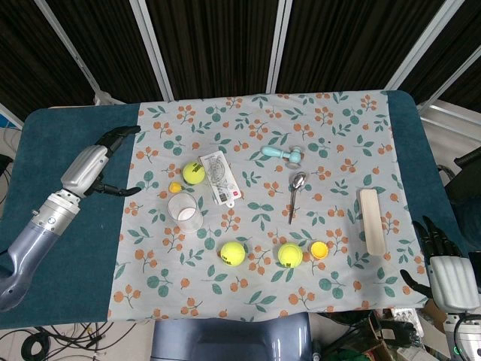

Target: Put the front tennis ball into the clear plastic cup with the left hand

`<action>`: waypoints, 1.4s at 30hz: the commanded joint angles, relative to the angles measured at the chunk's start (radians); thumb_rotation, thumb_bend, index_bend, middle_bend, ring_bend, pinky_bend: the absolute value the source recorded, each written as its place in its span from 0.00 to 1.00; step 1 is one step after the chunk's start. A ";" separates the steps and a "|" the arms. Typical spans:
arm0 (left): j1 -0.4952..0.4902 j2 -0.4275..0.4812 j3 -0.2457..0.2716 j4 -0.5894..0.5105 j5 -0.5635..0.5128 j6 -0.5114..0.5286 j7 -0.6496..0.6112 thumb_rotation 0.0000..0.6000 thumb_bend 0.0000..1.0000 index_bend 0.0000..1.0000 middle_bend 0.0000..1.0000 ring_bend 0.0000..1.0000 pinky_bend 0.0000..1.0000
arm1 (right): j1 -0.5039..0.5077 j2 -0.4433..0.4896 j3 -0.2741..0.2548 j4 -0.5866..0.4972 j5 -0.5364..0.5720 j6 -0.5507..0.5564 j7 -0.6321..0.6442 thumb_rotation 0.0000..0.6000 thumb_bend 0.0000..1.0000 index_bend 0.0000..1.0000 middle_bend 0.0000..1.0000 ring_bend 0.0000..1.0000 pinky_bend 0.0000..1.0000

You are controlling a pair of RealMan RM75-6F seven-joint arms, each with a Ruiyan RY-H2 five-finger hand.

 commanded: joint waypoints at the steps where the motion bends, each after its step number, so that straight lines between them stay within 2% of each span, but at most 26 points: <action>1: -0.003 0.000 -0.001 -0.002 -0.001 -0.003 0.000 1.00 0.13 0.03 0.10 0.00 0.07 | 0.000 0.000 0.000 0.000 0.001 0.000 0.000 1.00 0.13 0.02 0.00 0.11 0.26; 28: -0.004 0.007 0.016 0.003 0.044 0.028 -0.017 1.00 0.13 0.03 0.11 0.00 0.05 | 0.000 -0.001 0.003 -0.003 0.004 0.001 -0.002 1.00 0.13 0.02 0.00 0.11 0.26; 37: -0.051 -0.012 -0.007 0.007 0.045 0.001 -0.022 1.00 0.13 0.03 0.12 0.00 0.03 | -0.001 -0.002 0.003 -0.004 0.000 0.006 -0.006 1.00 0.13 0.02 0.00 0.11 0.26; 42: -0.103 -0.049 -0.002 -0.012 0.096 -0.029 0.002 1.00 0.13 0.03 0.12 0.00 0.02 | -0.002 -0.004 0.003 -0.003 0.000 0.007 -0.012 1.00 0.13 0.01 0.00 0.11 0.26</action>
